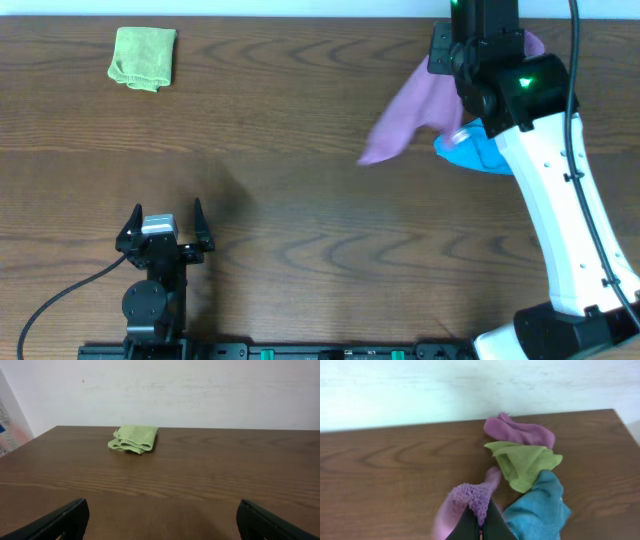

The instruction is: Fold the cloth

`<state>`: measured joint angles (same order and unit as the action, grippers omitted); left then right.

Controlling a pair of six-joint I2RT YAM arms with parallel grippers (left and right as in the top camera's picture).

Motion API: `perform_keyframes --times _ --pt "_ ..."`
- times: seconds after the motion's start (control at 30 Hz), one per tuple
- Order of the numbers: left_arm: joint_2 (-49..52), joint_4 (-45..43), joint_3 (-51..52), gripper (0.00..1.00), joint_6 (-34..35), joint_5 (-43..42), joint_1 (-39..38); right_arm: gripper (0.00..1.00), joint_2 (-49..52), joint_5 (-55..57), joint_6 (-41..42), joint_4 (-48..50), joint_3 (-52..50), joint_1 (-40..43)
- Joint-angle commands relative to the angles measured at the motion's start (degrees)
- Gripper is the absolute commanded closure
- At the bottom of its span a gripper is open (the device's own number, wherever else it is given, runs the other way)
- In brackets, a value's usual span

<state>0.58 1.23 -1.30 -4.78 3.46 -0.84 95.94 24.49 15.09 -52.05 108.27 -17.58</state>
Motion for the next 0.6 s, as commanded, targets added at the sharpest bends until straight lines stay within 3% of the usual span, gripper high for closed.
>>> perform_keyframes --times 0.0,0.13,0.2,0.23,0.27,0.33,0.4,0.57 --pt "-0.33 2.60 1.05 0.05 -0.59 2.45 0.17 0.99 -0.37 -2.14 -2.64 1.31 0.76 -0.70" --pt "-0.33 2.60 1.05 0.05 -0.59 2.45 0.17 0.99 -0.22 -36.09 -17.09 -2.03 0.74 -5.42" --pt "-0.33 2.60 1.05 0.05 -0.59 2.45 0.17 0.99 0.31 -48.50 -19.78 -7.21 0.74 -8.46" --pt "-0.33 2.58 1.05 0.04 -0.59 2.45 0.17 0.99 0.90 -55.89 -25.51 -12.57 0.72 -10.60" --pt "-0.33 2.58 1.05 0.05 -0.59 2.45 0.17 0.84 1.84 -56.26 -29.53 -18.14 0.72 -12.87" --pt "-0.33 2.58 1.05 0.05 -0.59 2.45 0.17 0.01 3.74 -43.54 -26.23 -23.89 0.72 -15.67" --pt "-0.33 2.60 1.05 0.05 -0.59 2.45 0.17 0.01 5.29 -32.24 -18.67 -23.89 0.72 -15.96" --pt "-0.33 2.60 1.05 0.04 -0.59 2.45 0.17 0.01 8.00 -27.15 -15.41 -24.22 0.66 -13.49"
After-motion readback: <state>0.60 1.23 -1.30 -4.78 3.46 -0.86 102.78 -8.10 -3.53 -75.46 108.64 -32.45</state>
